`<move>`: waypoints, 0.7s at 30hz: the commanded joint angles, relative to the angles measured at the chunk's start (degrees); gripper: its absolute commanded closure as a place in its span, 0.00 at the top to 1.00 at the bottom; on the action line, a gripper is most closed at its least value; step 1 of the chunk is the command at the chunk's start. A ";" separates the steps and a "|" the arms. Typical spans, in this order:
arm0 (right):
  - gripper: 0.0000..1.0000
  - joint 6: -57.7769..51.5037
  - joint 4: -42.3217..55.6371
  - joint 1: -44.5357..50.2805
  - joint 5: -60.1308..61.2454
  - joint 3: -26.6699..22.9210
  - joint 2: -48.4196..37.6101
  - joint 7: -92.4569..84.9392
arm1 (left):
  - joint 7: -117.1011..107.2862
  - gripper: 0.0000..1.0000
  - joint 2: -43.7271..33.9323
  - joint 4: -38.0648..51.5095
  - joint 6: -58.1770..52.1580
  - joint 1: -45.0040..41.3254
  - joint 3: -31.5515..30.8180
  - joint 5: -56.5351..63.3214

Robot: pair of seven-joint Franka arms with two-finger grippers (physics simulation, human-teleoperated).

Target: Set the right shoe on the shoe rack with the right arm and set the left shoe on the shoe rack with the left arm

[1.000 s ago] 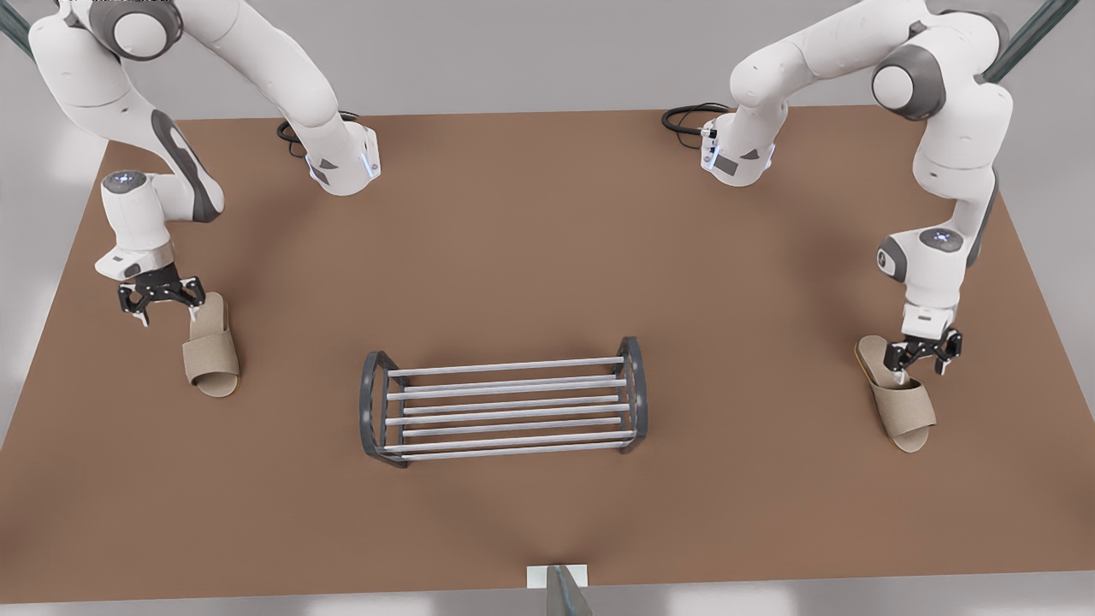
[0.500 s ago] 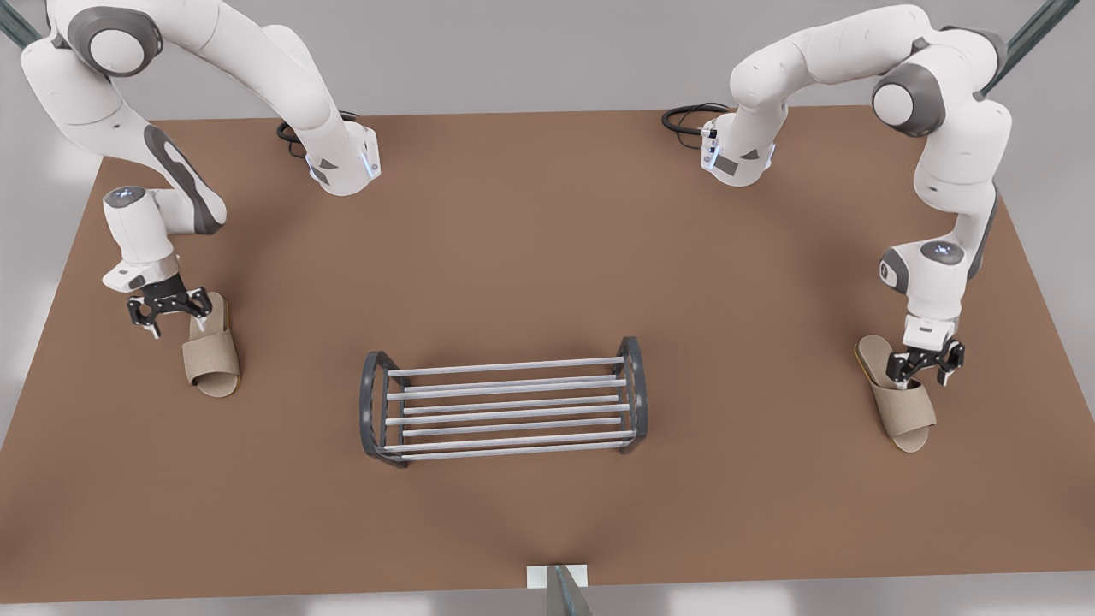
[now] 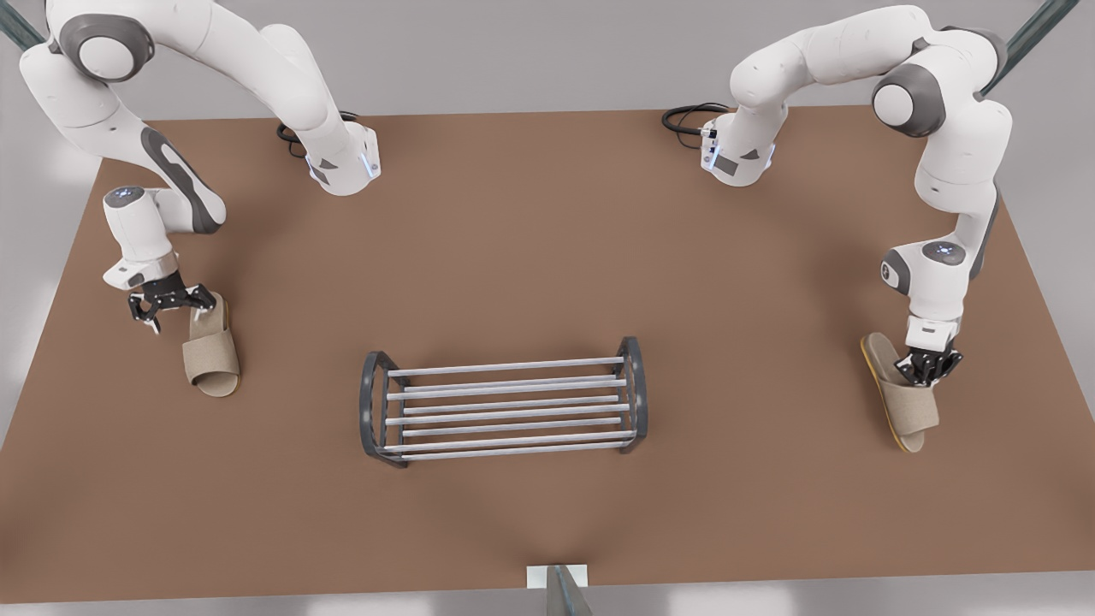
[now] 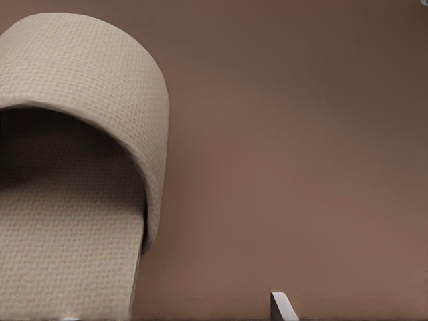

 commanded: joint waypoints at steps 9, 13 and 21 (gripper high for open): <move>1.00 -0.03 -0.24 -2.51 -0.01 3.43 -0.41 -4.08 | -18.68 0.25 -17.98 4.78 -33.86 -0.75 -12.04 -2.68; 1.00 -0.03 -0.50 -2.68 0.08 4.23 -1.29 -3.73 | -27.73 0.25 -22.45 9.62 -51.88 -0.75 -22.85 -2.59; 1.00 -0.21 -0.77 -2.33 0.08 5.46 -4.54 -1.27 | -33.80 0.25 -22.81 19.46 -68.06 -10.24 -34.11 -1.53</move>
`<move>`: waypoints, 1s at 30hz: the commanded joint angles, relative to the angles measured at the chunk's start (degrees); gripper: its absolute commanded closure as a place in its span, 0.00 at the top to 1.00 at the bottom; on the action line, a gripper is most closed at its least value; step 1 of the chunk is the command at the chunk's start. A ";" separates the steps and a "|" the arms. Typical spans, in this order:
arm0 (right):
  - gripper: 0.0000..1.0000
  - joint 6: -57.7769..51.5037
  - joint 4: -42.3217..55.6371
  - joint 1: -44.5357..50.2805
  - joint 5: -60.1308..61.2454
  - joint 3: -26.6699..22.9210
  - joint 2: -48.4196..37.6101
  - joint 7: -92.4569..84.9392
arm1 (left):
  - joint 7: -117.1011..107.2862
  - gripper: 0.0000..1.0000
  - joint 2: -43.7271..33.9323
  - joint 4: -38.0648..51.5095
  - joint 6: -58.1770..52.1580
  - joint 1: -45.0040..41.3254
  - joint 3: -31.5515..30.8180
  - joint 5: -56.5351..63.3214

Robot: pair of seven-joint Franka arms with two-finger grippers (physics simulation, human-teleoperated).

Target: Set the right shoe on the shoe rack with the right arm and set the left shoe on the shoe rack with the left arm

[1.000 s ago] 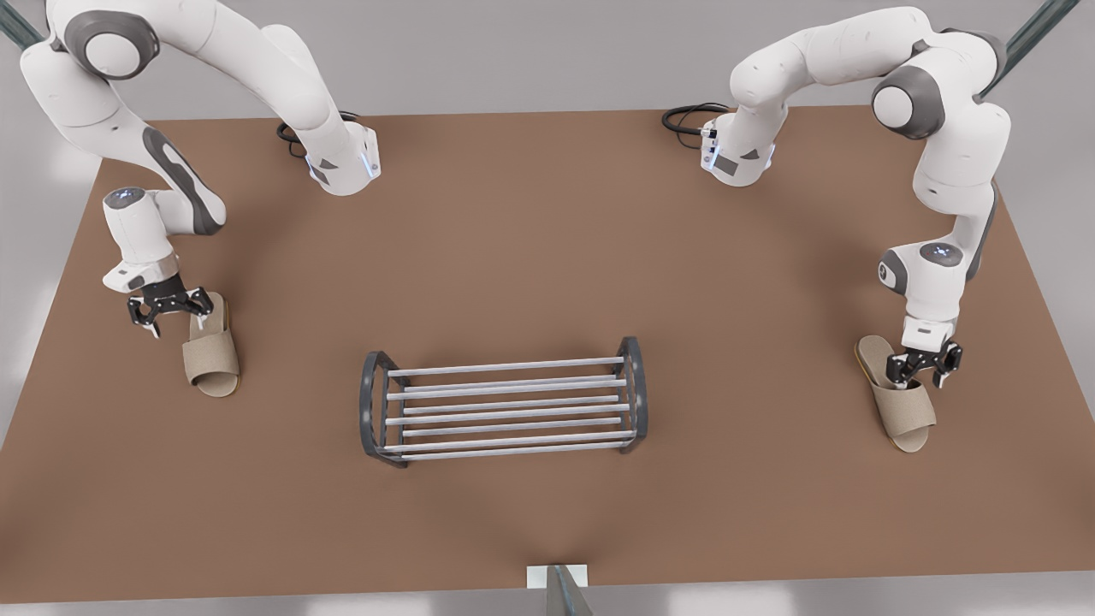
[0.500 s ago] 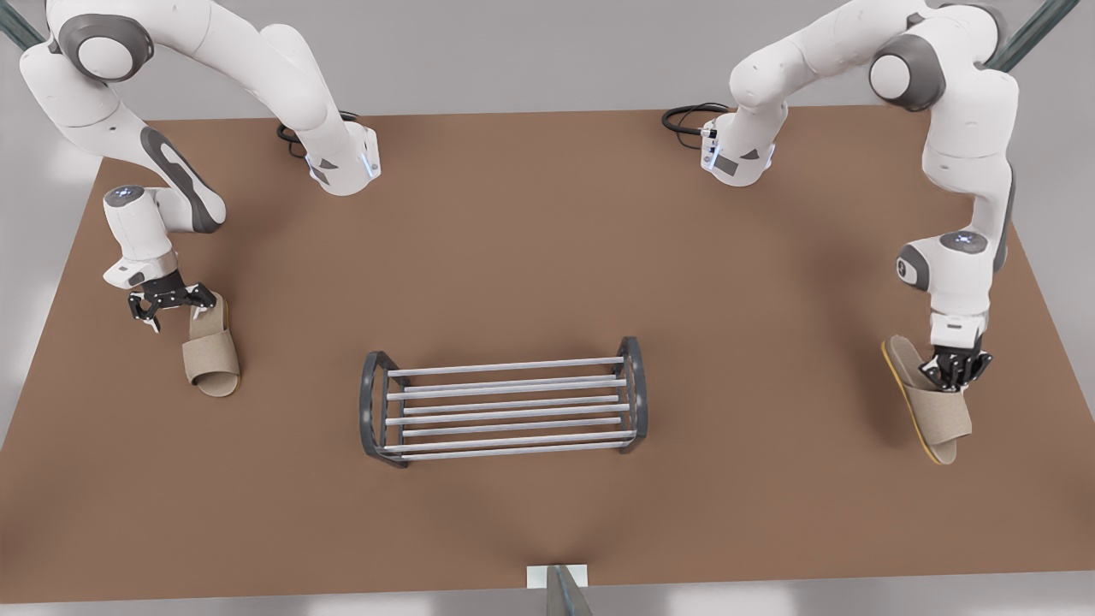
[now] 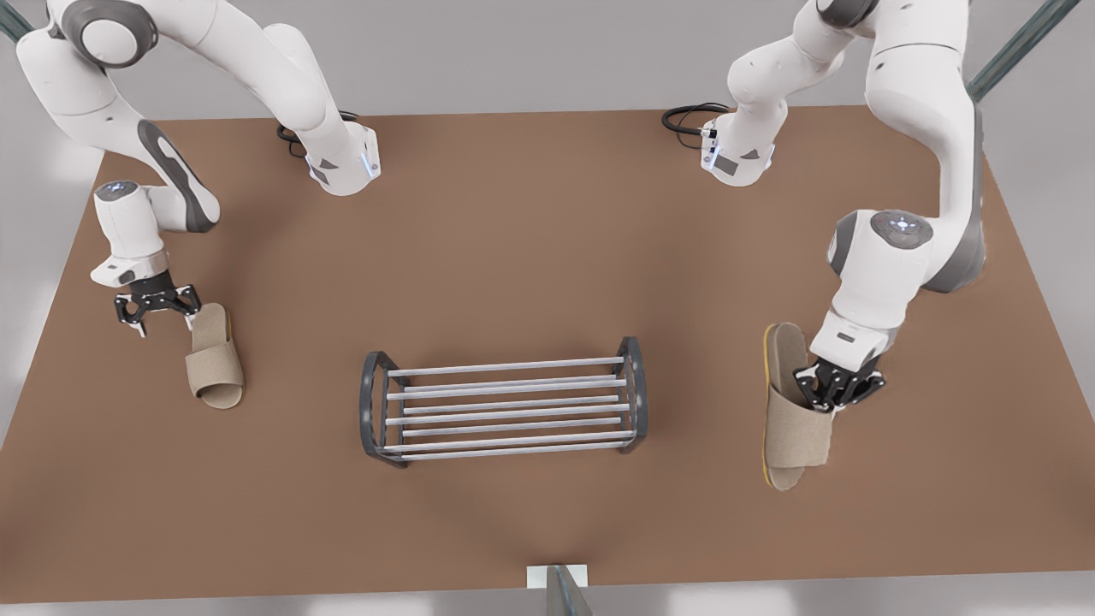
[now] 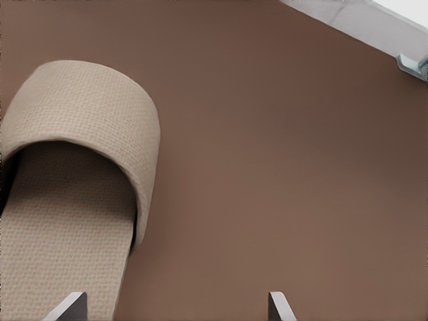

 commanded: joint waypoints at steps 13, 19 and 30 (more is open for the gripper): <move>1.00 -0.42 2.07 2.66 0.35 1.13 2.38 4.81 | -34.85 0.25 5.78 14.85 -18.21 -22.45 0.72 11.46; 1.00 -0.51 3.22 4.33 0.61 1.13 3.08 7.09 | -47.68 0.25 12.37 20.47 -21.99 -30.45 1.25 26.22; 1.00 -1.03 7.35 5.91 0.70 1.05 5.63 7.89 | -52.61 0.25 18.44 30.32 -28.32 -48.12 16.10 26.49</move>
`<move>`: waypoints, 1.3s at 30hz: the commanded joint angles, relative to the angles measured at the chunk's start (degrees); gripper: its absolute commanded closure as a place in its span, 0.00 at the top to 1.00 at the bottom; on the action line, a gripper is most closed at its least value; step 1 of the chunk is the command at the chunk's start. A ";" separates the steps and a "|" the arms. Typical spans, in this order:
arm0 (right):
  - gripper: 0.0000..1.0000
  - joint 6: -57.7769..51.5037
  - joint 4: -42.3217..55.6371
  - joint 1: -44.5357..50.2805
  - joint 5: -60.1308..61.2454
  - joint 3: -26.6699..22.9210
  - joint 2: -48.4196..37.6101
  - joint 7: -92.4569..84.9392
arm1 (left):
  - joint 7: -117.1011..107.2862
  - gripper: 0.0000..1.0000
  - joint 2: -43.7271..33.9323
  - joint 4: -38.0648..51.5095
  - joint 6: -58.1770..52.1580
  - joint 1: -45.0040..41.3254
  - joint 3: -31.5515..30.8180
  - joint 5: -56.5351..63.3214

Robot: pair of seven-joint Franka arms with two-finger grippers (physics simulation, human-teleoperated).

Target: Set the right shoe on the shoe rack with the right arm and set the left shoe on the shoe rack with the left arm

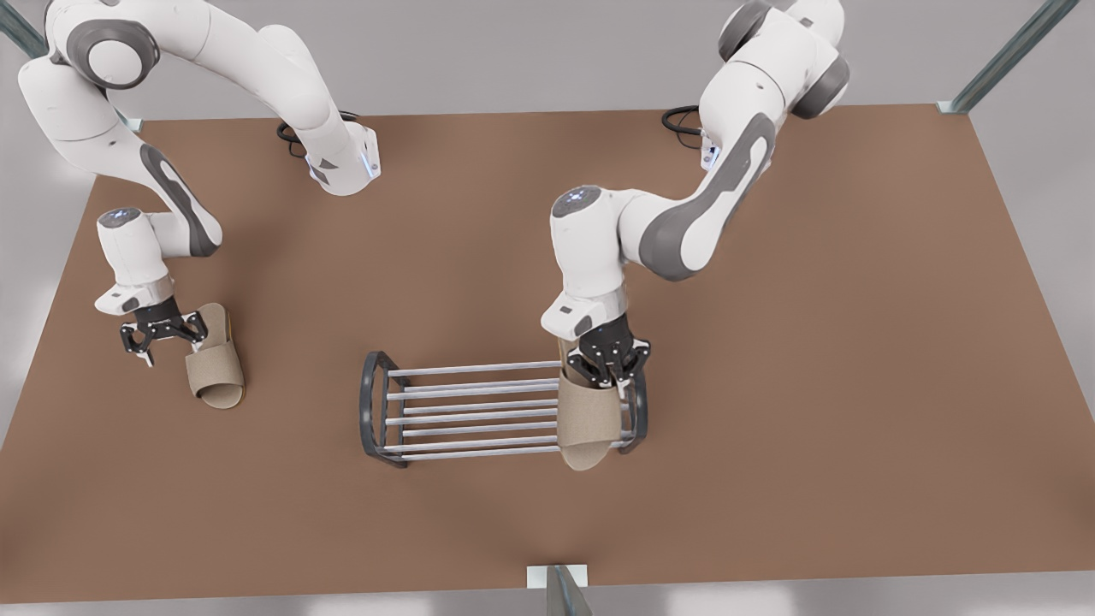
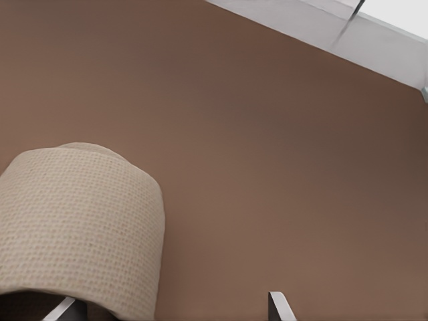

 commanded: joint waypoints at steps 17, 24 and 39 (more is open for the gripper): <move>1.00 -0.84 2.66 0.89 0.08 0.02 2.87 2.52 | -27.38 0.25 4.88 -0.57 -1.72 -6.97 3.25 7.05; 1.00 -0.93 3.36 1.68 0.08 0.02 4.63 2.52 | -30.01 0.26 5.76 -1.54 -1.72 -7.58 3.25 10.83; 0.34 -0.93 3.36 1.41 0.08 -0.16 4.63 4.10 | -27.73 1.00 0.93 -9.36 -0.41 -5.04 1.93 16.63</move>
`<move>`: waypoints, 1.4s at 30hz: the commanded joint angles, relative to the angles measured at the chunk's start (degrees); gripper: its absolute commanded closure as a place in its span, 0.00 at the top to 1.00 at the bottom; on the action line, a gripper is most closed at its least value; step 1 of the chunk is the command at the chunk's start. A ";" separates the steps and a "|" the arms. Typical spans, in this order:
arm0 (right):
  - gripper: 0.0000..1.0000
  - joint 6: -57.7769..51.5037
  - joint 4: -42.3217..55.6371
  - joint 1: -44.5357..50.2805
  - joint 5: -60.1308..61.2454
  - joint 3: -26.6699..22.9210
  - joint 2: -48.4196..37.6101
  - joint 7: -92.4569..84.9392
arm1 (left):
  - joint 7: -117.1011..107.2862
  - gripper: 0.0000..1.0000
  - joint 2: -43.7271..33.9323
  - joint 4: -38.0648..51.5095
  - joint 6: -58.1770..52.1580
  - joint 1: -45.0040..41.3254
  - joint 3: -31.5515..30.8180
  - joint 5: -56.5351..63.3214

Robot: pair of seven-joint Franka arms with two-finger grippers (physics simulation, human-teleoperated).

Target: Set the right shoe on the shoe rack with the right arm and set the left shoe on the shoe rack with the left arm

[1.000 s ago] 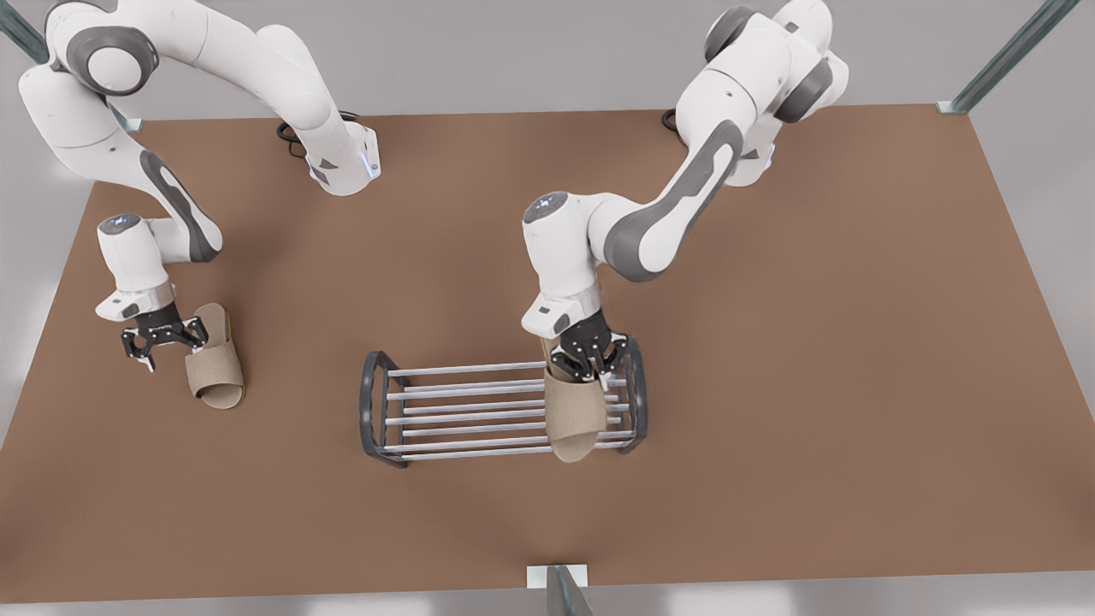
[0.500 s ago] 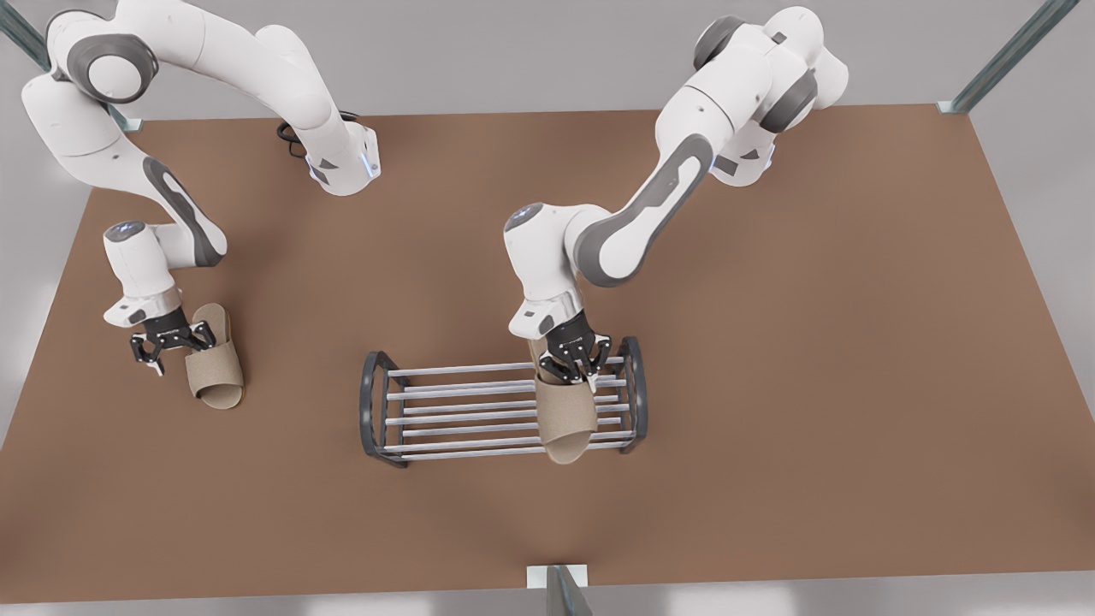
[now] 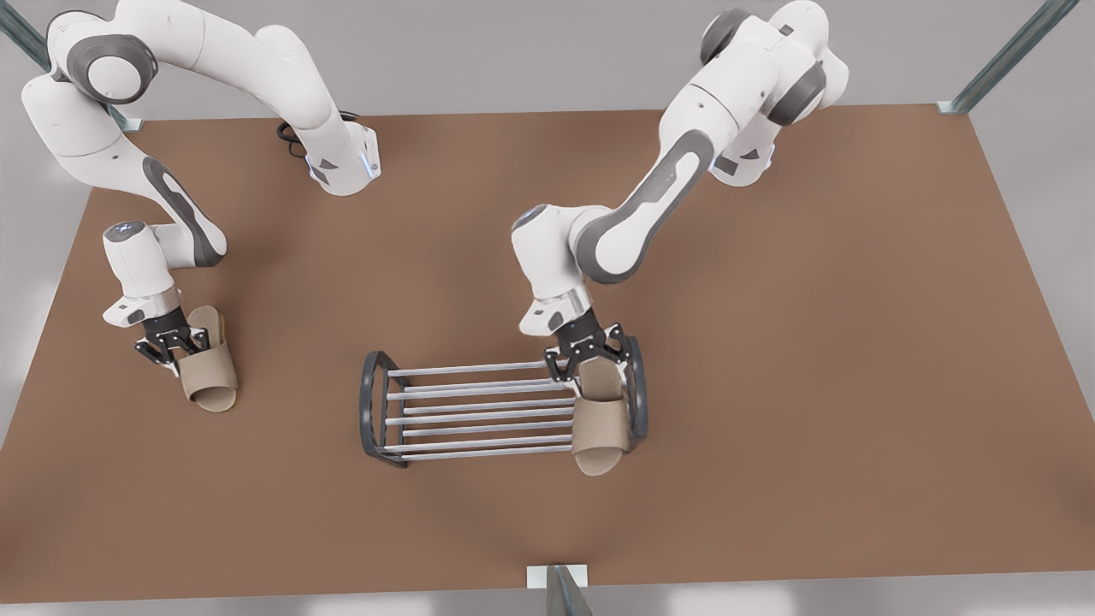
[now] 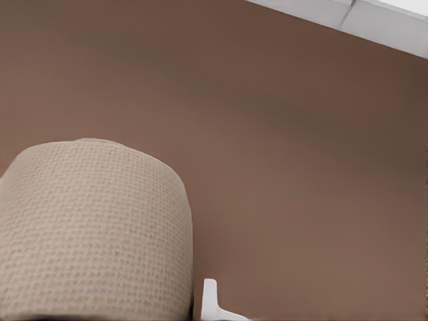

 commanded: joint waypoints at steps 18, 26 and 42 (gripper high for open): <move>0.21 -7.69 0.19 -0.60 -0.06 2.39 -4.43 10.11 | 84.03 1.00 -31.35 -6.87 -27.24 26.46 17.73 -68.19; 0.21 -48.12 5.37 -21.08 9.60 39.56 -5.49 14.33 | 78.31 1.00 -26.10 -5.32 -23.34 25.84 17.64 -66.88; 0.21 -93.64 67.32 54.84 22.88 24.36 2.16 50.98 | 81.39 1.00 -28.03 -13.68 -18.77 23.47 17.11 -65.91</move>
